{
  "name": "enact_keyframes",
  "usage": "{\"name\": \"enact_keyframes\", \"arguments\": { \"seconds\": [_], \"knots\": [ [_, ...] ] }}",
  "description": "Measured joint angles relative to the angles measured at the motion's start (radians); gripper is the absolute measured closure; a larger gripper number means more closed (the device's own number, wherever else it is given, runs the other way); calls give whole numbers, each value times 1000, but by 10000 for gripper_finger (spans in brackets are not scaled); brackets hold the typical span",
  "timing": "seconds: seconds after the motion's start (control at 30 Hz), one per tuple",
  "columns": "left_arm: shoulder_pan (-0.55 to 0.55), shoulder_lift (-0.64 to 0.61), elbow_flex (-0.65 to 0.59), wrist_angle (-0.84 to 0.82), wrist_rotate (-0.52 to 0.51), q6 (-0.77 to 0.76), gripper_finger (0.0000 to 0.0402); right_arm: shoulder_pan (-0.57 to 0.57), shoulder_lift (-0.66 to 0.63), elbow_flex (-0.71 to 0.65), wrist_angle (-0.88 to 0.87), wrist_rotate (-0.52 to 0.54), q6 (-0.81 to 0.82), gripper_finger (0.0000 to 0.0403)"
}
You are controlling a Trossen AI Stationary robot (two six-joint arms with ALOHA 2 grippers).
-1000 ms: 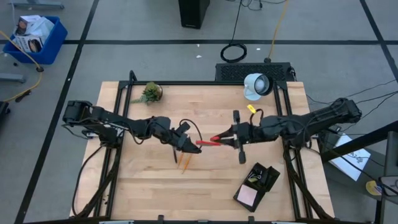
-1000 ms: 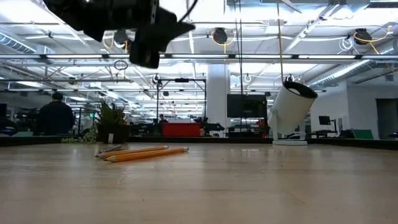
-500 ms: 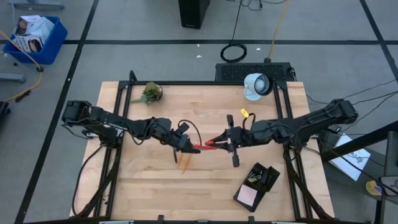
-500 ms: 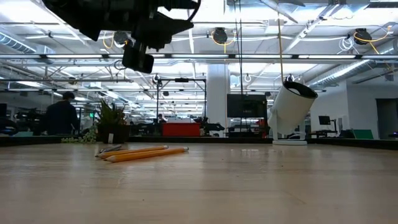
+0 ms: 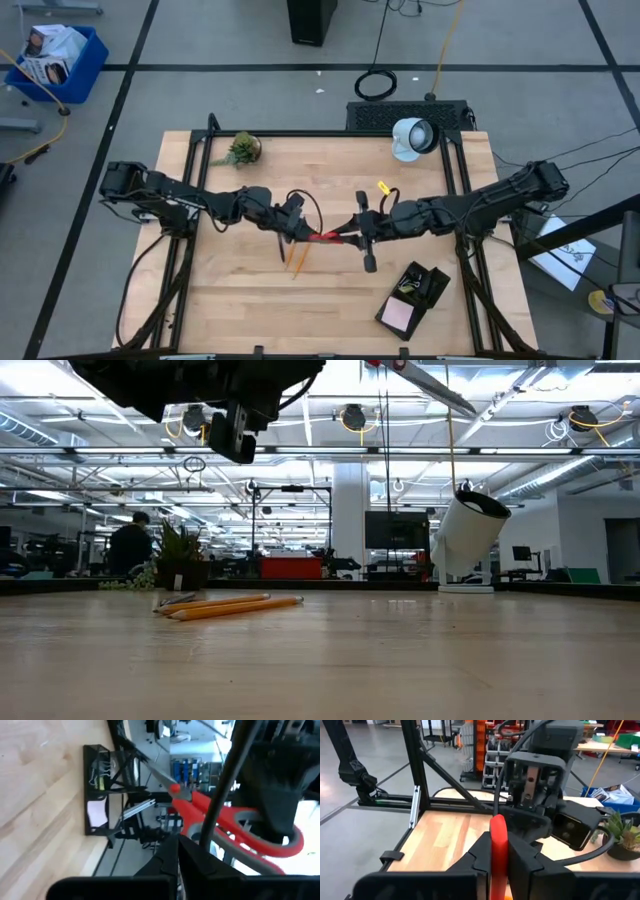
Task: Pick and place office supplies into organizer
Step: Put the orange scissors into the desk organizer
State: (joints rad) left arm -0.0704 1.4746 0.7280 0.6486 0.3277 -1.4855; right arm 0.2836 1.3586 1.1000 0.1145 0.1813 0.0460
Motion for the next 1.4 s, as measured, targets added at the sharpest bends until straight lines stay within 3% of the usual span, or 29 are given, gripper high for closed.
{"name": "enact_keyframes", "arguments": {
  "seconds": [0.33, 0.57, 0.8, 1.03, 1.4],
  "knots": [
    [0, 0, 0, 59, -94, -97, 386, -10, 30, -1, 24, 2, -4, 377],
    [30, 0, 0, 50, -145, 50, 395, 19, -31, -1, 76, 40, -6, 379],
    [69, 0, 0, 52, -134, 101, 392, 141, -143, 0, 54, 286, -78, 379],
    [105, -4, 0, 48, -162, 126, 371, 338, -202, 0, 39, 611, -139, 379],
    [145, -4, 0, 52, -162, 167, 369, 674, -202, -65, 82, 1135, -22, 379]
  ]
}}
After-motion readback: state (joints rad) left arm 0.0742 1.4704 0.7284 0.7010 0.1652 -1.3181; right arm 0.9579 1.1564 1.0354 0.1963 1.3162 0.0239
